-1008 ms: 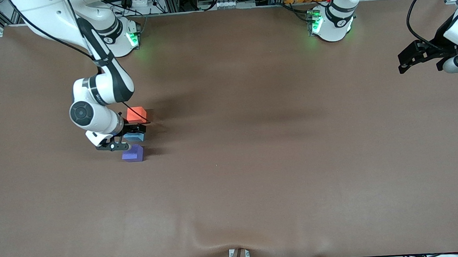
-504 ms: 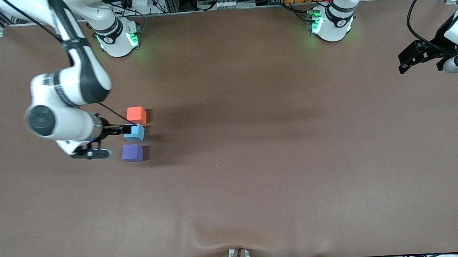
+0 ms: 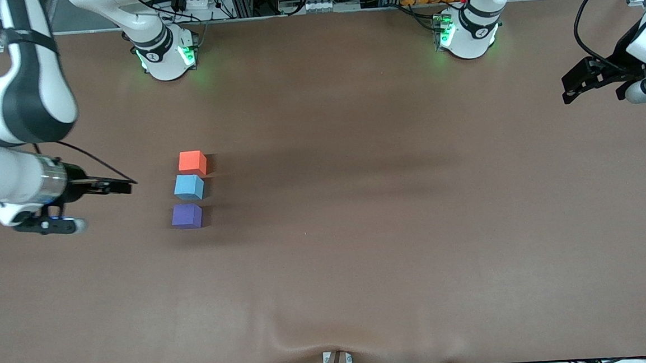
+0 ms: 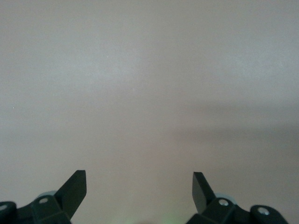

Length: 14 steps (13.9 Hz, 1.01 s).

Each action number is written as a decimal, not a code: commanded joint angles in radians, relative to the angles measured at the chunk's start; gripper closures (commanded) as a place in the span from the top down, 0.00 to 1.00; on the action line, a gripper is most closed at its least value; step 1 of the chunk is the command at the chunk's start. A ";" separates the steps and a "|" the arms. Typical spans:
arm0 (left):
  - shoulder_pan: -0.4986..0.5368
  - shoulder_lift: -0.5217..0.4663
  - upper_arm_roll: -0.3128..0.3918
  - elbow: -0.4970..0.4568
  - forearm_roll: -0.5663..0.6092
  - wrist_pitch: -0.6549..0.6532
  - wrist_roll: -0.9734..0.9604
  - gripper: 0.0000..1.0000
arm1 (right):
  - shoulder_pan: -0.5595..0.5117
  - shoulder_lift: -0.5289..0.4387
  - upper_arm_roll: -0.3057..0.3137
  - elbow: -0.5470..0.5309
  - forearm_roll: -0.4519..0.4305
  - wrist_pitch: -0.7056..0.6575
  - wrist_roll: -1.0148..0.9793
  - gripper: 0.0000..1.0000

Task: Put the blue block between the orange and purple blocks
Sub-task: 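Open the right gripper and raise it away from the cubes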

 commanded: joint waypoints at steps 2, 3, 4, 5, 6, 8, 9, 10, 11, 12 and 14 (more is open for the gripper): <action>0.012 0.001 -0.006 0.015 -0.018 -0.011 0.015 1.00 | -0.078 0.019 0.014 0.162 -0.009 -0.130 -0.030 1.00; 0.014 0.001 -0.006 0.013 -0.018 -0.011 0.017 1.00 | -0.092 0.019 0.016 0.188 -0.008 -0.146 -0.031 1.00; 0.015 0.001 -0.004 0.012 -0.018 -0.013 0.018 1.00 | -0.101 0.019 0.016 0.216 -0.006 -0.160 -0.031 1.00; 0.015 0.001 -0.004 0.012 -0.018 -0.011 0.018 1.00 | -0.092 0.014 0.016 0.228 -0.009 -0.173 -0.028 1.00; 0.015 0.001 -0.005 0.013 -0.018 -0.013 0.018 1.00 | -0.095 0.008 0.020 0.230 -0.009 -0.176 -0.027 1.00; 0.015 0.001 -0.004 0.013 -0.018 -0.013 0.018 1.00 | -0.097 -0.001 0.028 0.253 -0.009 -0.221 -0.034 1.00; 0.015 0.002 -0.004 0.013 -0.018 -0.011 0.018 1.00 | -0.098 -0.021 0.028 0.273 -0.011 -0.247 -0.047 1.00; 0.015 0.001 -0.004 0.013 -0.018 -0.011 0.018 1.00 | -0.103 -0.062 0.025 0.273 -0.014 -0.247 -0.053 1.00; 0.015 0.001 -0.004 0.013 -0.018 -0.013 0.018 1.00 | -0.126 -0.096 0.026 0.264 -0.011 -0.256 -0.056 1.00; 0.015 0.001 -0.004 0.012 -0.018 -0.013 0.018 1.00 | -0.131 -0.139 0.026 0.233 -0.015 -0.267 -0.054 1.00; 0.026 0.001 -0.005 0.010 -0.018 -0.011 0.018 1.00 | -0.123 -0.223 0.034 0.145 -0.096 -0.234 -0.050 1.00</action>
